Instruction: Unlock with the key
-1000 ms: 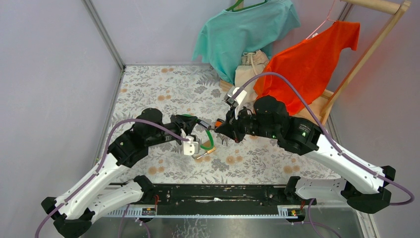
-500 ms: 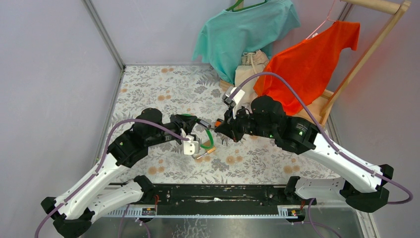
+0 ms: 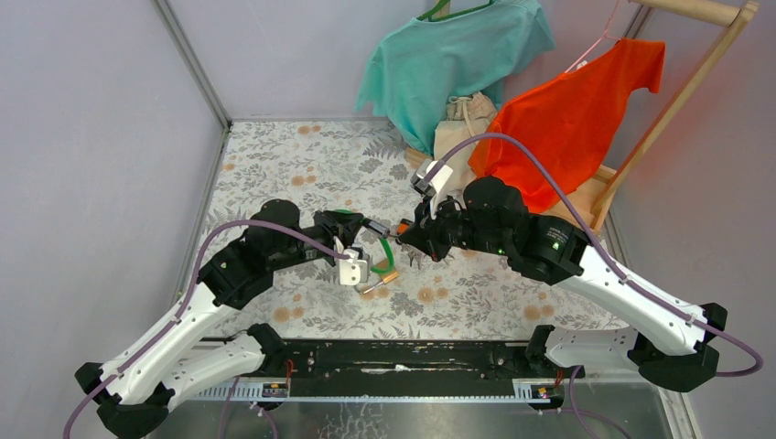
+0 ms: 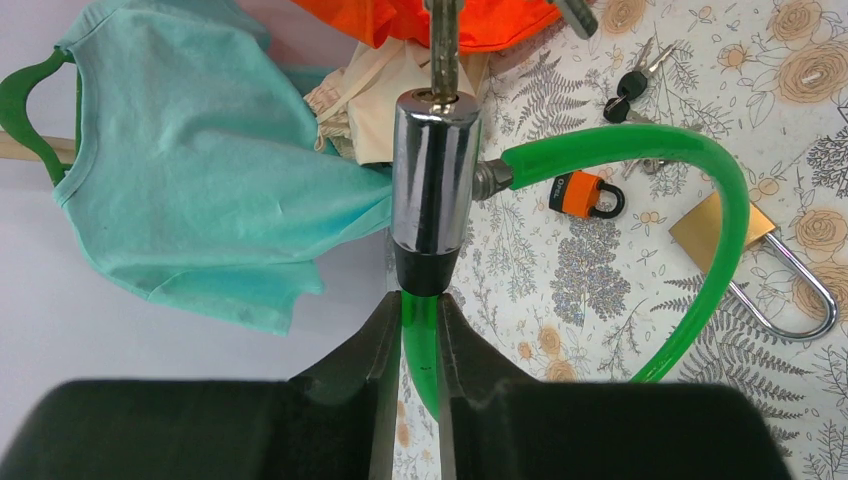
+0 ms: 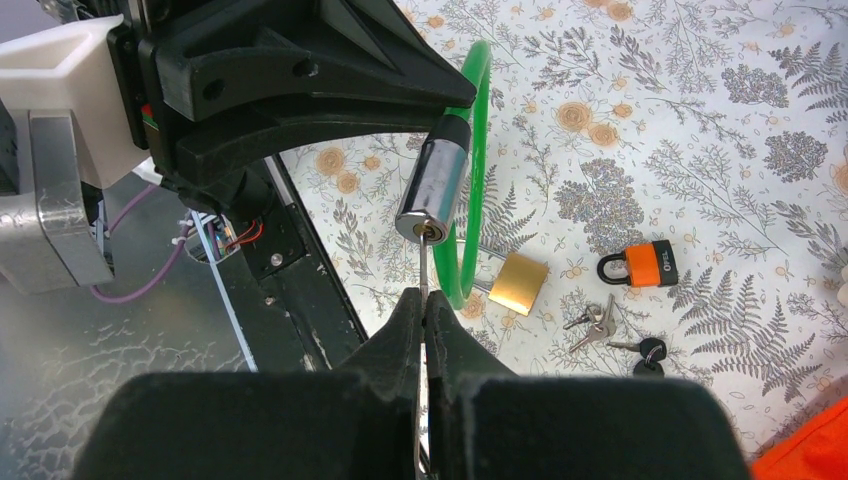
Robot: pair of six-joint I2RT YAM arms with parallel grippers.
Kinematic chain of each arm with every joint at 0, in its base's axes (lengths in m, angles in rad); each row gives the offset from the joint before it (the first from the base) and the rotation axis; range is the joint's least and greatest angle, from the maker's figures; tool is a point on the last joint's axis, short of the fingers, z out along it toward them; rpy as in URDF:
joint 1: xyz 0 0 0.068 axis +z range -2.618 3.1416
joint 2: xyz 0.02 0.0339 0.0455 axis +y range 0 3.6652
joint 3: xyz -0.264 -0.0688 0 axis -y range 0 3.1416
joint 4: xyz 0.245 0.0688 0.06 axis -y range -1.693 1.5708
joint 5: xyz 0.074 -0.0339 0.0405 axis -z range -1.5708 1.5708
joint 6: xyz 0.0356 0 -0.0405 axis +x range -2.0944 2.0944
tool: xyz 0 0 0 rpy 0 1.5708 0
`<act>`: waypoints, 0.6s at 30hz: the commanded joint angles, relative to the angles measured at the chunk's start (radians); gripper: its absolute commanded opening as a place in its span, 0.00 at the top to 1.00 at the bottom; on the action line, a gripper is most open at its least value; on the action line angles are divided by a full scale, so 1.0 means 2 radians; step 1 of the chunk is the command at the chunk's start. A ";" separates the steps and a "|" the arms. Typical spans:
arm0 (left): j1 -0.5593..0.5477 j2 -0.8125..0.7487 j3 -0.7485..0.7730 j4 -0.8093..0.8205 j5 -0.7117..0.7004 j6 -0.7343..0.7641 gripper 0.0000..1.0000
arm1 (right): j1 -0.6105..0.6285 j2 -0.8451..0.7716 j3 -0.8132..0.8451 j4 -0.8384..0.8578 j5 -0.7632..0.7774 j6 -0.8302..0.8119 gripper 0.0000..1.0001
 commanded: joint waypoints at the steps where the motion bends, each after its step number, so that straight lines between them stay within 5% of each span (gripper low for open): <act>1: -0.009 -0.006 0.026 0.036 0.007 -0.007 1.00 | 0.003 0.004 0.011 0.015 0.006 -0.009 1.00; 18: -0.015 -0.004 0.030 0.028 0.004 -0.004 1.00 | 0.003 -0.001 0.005 0.028 0.045 -0.006 1.00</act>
